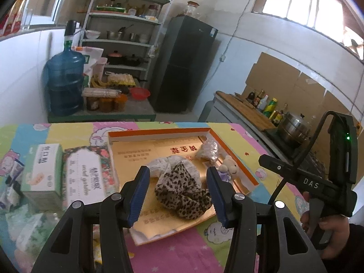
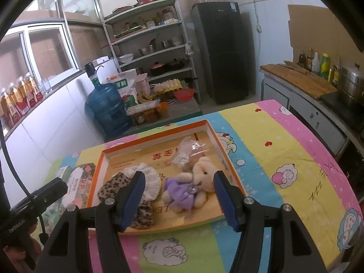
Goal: Organize soft objects
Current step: 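Move the left gripper to the pink-bow plush bunny while the right gripper moves to the yellow packet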
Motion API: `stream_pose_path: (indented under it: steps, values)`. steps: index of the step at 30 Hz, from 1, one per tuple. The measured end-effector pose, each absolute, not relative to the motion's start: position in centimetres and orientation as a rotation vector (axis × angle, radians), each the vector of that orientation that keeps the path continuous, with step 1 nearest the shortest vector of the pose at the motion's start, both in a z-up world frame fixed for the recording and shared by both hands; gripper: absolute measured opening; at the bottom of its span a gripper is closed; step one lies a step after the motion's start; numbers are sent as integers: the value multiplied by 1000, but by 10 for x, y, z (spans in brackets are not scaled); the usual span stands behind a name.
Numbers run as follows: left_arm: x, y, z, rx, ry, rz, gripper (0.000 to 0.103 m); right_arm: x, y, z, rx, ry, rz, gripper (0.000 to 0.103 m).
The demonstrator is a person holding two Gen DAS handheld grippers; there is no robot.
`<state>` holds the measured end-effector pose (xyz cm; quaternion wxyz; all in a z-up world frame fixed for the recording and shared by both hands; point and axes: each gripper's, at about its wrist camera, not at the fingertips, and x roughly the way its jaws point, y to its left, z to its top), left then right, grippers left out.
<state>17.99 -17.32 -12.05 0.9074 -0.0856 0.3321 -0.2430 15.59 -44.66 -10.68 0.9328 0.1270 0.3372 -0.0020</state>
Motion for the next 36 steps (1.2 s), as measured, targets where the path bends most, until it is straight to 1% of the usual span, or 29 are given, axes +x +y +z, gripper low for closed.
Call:
stream_pose_path:
  steps: [22, 36]
  values:
    - [118, -87, -94, -155, 638, -453, 53, 107, -365, -83, 225, 640, 45, 62]
    - [87, -28, -100, -176, 651, -415, 53, 78, -322, -86, 227, 643, 51, 62]
